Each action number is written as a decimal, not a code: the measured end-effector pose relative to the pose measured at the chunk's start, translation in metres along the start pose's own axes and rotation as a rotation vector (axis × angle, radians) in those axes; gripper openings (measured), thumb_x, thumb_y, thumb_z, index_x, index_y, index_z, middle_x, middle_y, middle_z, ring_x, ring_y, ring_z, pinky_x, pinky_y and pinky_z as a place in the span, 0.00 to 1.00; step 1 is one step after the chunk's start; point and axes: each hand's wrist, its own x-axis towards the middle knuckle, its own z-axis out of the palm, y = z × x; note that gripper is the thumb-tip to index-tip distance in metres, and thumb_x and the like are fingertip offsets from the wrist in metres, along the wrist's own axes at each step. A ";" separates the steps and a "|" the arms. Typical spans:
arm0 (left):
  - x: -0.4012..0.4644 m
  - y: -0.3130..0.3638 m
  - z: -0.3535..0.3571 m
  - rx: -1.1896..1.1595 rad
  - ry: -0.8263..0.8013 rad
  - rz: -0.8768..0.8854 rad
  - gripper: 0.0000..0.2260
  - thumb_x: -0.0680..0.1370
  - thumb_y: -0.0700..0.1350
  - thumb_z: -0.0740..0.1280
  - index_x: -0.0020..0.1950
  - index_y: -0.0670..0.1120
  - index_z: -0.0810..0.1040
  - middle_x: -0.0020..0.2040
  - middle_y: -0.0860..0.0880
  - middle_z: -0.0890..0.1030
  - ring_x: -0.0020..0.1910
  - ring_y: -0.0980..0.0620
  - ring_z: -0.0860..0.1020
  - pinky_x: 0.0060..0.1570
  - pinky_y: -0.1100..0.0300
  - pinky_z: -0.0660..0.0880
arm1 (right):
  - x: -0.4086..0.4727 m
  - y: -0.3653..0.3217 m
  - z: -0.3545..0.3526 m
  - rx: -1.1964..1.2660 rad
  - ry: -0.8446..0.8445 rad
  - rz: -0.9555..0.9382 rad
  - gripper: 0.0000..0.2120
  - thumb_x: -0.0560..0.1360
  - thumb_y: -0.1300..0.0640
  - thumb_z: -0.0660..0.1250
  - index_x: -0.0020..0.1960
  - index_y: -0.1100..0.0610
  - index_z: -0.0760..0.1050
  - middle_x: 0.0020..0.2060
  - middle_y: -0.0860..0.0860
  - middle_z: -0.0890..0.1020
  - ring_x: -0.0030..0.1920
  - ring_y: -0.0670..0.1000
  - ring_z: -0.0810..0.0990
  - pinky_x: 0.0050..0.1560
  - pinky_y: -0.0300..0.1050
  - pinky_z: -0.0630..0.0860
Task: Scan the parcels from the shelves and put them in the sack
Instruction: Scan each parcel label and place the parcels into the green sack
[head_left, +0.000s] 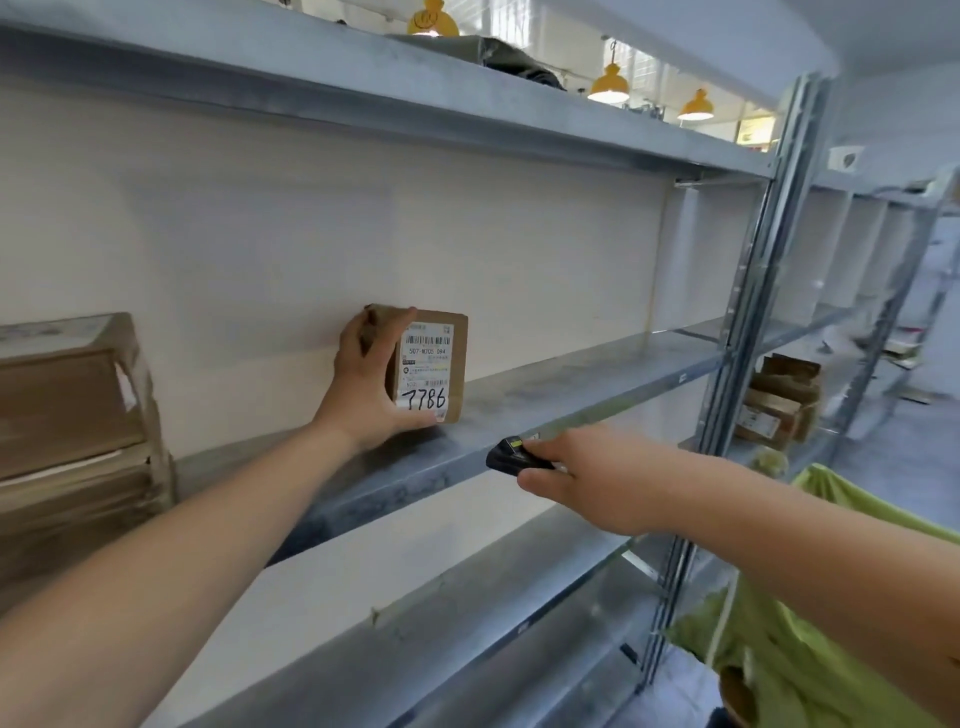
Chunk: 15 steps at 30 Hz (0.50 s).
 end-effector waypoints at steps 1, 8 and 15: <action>-0.002 0.003 0.001 -0.011 -0.005 0.002 0.56 0.59 0.57 0.86 0.74 0.79 0.53 0.81 0.55 0.47 0.82 0.47 0.54 0.79 0.50 0.59 | -0.003 -0.001 0.001 0.002 0.006 0.011 0.20 0.84 0.36 0.55 0.65 0.47 0.76 0.37 0.47 0.79 0.35 0.48 0.77 0.33 0.43 0.67; -0.014 0.053 0.030 -0.262 -0.068 0.054 0.59 0.56 0.64 0.84 0.78 0.76 0.51 0.78 0.60 0.53 0.77 0.53 0.62 0.75 0.55 0.63 | -0.032 0.018 0.017 0.174 0.076 0.145 0.18 0.84 0.40 0.58 0.67 0.47 0.75 0.39 0.49 0.80 0.34 0.48 0.76 0.32 0.43 0.69; -0.027 0.113 0.104 -0.470 -0.190 0.048 0.60 0.54 0.61 0.86 0.78 0.75 0.54 0.77 0.58 0.57 0.74 0.51 0.69 0.71 0.41 0.74 | -0.085 0.106 0.066 0.376 0.205 0.373 0.25 0.78 0.34 0.66 0.70 0.45 0.74 0.45 0.47 0.84 0.40 0.45 0.82 0.43 0.43 0.82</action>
